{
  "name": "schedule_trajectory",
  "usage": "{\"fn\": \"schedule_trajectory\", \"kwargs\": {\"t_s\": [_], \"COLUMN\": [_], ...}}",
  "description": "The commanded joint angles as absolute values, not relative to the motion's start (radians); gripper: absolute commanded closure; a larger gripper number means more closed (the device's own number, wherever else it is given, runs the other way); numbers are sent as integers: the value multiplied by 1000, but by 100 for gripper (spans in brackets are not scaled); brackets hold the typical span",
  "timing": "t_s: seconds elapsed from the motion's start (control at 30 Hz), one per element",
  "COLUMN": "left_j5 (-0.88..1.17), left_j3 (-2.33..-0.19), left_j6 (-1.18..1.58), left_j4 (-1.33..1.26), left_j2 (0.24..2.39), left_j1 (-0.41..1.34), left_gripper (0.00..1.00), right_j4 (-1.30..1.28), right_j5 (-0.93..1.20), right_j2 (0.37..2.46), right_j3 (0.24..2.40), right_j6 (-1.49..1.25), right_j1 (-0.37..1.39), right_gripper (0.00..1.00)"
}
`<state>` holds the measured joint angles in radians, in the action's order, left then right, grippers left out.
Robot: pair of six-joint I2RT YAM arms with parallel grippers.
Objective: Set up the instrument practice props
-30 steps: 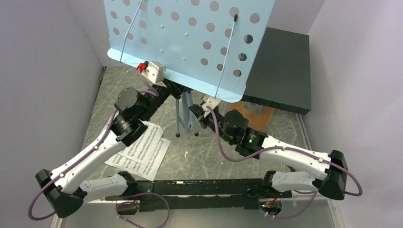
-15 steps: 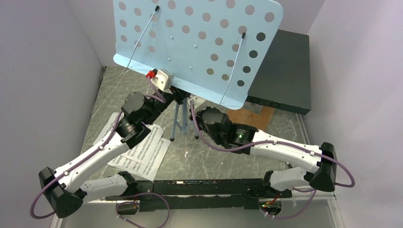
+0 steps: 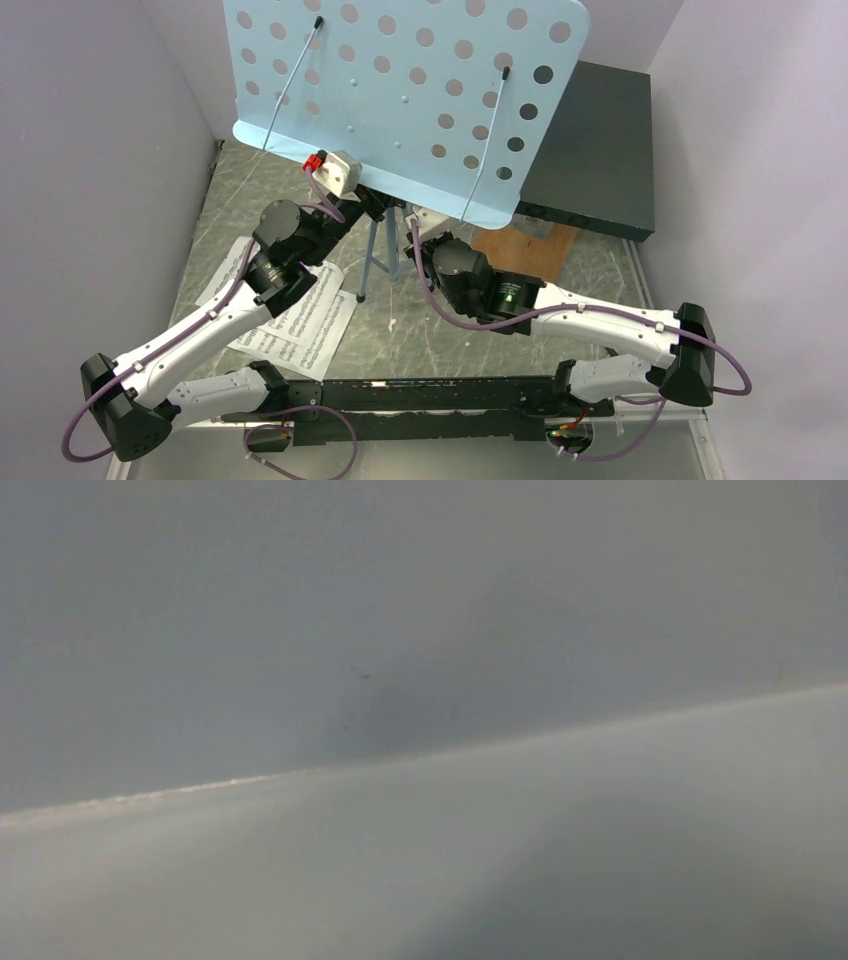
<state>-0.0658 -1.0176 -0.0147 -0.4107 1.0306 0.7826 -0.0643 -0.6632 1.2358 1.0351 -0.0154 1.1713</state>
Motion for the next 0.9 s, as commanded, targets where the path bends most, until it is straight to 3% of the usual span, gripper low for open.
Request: {"fn": "schedule_trajectory", "kwargs": {"t_s": [0.0,0.33,0.43,0.5,0.6,0.67,0.87], "left_j5": [-134,-149,-170,-173,-184,-194,-215], "left_j3": [-1181,-1182,-1163,-1145,-1122,-1111,-1098], "left_j6": [-188,-159,-123,-83,-16,23,69], "left_j4": [-743,-718,-726,-744,-773,-798,-851], "left_j2": [844,817,799,796,804,810,835], "left_j1": [754,754,753,754,755,754,755], "left_gripper": [100,100,100,100,100,100,100], "right_j4": [-387,-183,-184,-143,3,93,154], "right_j5": [-1092,-1076,-896,-675,-390,-312,-266], "right_j2": [1241,1297,1238,1171,1103,1083,1042], "right_j3": [908,874,857,833,776,737,641], "right_j6": [106,205,167,138,88,56,37], "right_j1": [1092,1048,1031,1026,1025,1025,1026], "right_gripper": [100,100,100,92,66,51,34]}}
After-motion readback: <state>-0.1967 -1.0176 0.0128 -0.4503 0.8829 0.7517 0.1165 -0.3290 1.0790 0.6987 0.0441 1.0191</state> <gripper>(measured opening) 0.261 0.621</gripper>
